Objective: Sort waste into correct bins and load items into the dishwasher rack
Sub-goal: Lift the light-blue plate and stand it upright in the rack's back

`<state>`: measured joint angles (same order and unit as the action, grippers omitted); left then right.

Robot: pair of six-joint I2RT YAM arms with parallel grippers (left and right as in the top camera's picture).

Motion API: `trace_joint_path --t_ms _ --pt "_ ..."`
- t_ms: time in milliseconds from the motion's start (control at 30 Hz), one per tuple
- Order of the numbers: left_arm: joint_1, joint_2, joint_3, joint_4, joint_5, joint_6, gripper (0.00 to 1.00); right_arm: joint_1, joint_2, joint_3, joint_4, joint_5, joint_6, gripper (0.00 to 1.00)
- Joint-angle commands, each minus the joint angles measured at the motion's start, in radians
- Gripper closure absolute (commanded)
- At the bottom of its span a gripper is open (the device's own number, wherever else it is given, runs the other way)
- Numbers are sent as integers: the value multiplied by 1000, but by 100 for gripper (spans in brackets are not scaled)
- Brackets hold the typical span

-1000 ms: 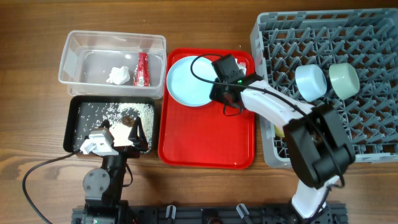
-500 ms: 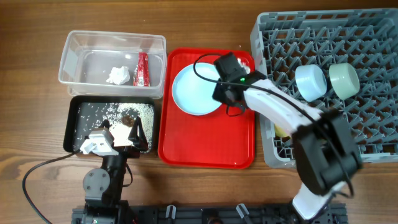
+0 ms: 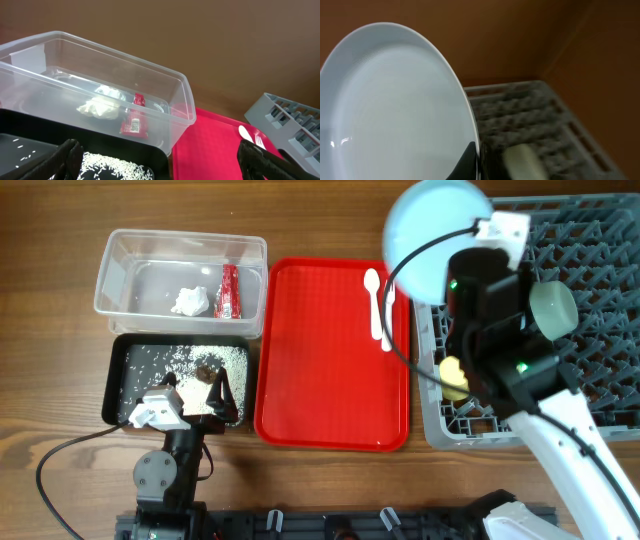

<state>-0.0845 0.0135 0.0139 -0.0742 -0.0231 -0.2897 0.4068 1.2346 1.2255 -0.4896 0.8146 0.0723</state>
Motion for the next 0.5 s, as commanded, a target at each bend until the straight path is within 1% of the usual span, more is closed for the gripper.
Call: trace_joint_path --t_ms 0,100,133,267,367,467 --pt "5 -9 -8 3 15 14 0 -123 76 -3 83 122 -151 96" --pt "5 -9 -8 3 15 14 0 -217 159 -3 198 121 -161 96" --pt "5 -9 -8 3 15 14 0 -238 197 -3 231 121 -195 96" --pt "5 -9 -8 3 15 14 0 -251 329 -3 315 121 -364 96" --pt "5 -9 -8 3 15 14 0 -251 404 -3 391 122 -441 95" --pt "5 -9 -8 3 15 14 0 -249 463 -3 533 121 -555 96"
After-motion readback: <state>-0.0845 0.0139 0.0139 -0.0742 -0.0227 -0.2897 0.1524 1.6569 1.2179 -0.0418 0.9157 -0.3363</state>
